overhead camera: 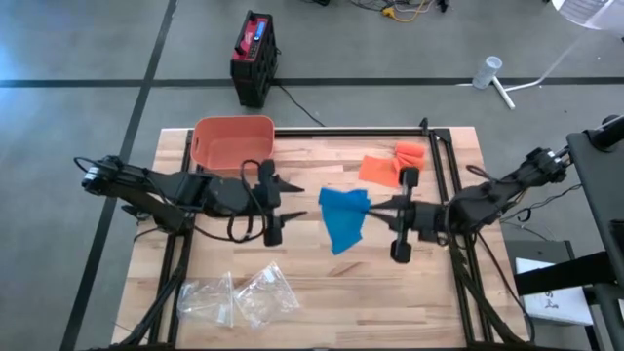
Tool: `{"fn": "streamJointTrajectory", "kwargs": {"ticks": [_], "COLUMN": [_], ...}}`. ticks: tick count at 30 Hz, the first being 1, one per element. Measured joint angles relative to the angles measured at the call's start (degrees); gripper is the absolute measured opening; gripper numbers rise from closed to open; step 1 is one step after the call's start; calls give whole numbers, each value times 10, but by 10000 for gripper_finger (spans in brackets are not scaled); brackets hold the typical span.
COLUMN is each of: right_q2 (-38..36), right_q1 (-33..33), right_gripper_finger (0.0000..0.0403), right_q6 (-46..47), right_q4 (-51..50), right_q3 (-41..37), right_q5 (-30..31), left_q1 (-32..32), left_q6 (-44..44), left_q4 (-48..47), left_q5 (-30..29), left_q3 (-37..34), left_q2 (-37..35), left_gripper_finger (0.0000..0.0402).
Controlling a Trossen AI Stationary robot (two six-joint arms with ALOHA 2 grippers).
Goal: Roll bandage
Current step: Roll the blue bandage
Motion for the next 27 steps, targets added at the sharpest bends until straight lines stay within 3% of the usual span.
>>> {"fn": "streamJointTrajectory", "kwargs": {"ticks": [5, 10, 13, 16, 19, 27], "right_q2": [-17, -17, -4, 11, 22, 35], "right_q1": [0, 0, 0, 0, -4, -29], "right_gripper_finger": [3, 2, 2, 2, 2, 2], "right_q6": [70, 145, 181, 165, 134, 130], "right_q4": [-28, -20, 46, 125, 189, 264], "right_q3": [-15, -64, -107, -139, -154, -157], "right_q5": [70, 80, 80, 80, 80, 43], "left_q1": [0, 20, 40, 59, 74, 92], "left_q6": [19, 40, 32, 2, -19, -5], "left_q4": [194, 407, 515, 621, 710, 793], "left_q5": [49, 94, 109, 170, 220, 206], "left_q3": [-119, -237, -296, -344, -376, -374], "left_q2": [0, 5, 13, 27, 46, 100], "left_gripper_finger": [277, 295, 299, 302, 305, 296]}}
